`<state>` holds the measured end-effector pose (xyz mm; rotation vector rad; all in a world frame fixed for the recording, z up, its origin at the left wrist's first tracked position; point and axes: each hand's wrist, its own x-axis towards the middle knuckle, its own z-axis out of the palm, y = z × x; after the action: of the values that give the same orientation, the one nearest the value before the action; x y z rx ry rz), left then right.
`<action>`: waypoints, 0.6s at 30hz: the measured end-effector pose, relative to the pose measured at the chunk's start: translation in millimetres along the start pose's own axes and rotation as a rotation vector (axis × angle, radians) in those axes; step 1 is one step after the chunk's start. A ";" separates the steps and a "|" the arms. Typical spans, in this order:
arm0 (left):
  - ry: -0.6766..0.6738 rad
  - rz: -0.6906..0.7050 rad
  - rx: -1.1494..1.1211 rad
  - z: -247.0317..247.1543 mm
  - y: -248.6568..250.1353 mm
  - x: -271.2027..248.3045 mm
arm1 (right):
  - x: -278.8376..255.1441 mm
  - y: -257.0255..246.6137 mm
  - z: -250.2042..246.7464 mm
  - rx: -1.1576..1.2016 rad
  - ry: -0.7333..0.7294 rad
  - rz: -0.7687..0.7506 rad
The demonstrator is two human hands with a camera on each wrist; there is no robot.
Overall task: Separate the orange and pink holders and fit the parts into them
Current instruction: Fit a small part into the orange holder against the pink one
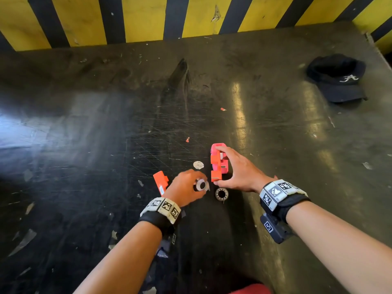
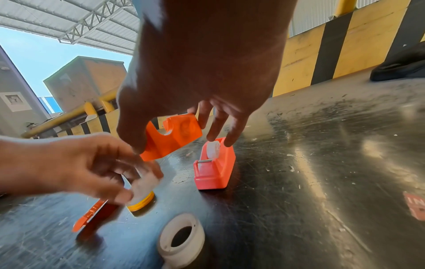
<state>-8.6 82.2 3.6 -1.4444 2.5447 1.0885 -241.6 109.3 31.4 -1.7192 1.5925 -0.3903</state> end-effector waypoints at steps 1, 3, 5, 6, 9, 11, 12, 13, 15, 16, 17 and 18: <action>0.056 -0.033 -0.125 -7.3 -2.5 -1.4 | -1.4 -1.1 -0.9 0.000 0.002 0.002; 0.157 -0.097 -0.385 -22.5 -4.6 -4.9 | -3.1 -3.3 -0.9 -0.002 -0.004 0.009; 0.195 -0.127 -0.601 -36.7 -3.3 -7.6 | -4.4 -6.7 1.0 -0.004 -0.020 0.011; 0.195 -0.131 -0.665 -42.2 -2.3 -8.2 | -4.8 -9.3 2.5 0.001 -0.026 0.005; 0.176 -0.116 -0.735 -54.3 4.0 -10.3 | -4.9 -19.7 7.7 0.044 -0.032 -0.036; 0.172 -0.101 -0.741 -58.2 8.7 -12.6 | -4.0 -26.1 9.9 0.074 -0.032 -0.063; 0.179 -0.095 -0.748 -59.6 10.5 -13.8 | -3.5 -28.3 10.2 0.087 -0.026 -0.073; 0.187 -0.092 -0.755 -60.7 11.4 -14.5 | -3.0 -29.9 10.1 0.097 -0.015 -0.081; 0.189 -0.096 -0.764 -62.4 12.1 -15.0 | -2.7 -31.5 9.4 0.108 0.009 -0.089; 0.186 -0.098 -0.770 -62.7 12.6 -15.0 | -2.6 -32.4 9.2 0.109 0.017 -0.091; 0.181 -0.098 -0.778 -62.5 13.0 -14.7 | -2.5 -33.6 9.1 0.107 0.022 -0.093; 0.177 -0.096 -0.789 -62.0 13.9 -14.1 | -2.2 -35.0 9.2 0.106 0.024 -0.097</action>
<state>7.9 61.5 63.1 -1.8293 2.1870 2.1828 -210.7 112.5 49.9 -1.7200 1.4819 -0.5354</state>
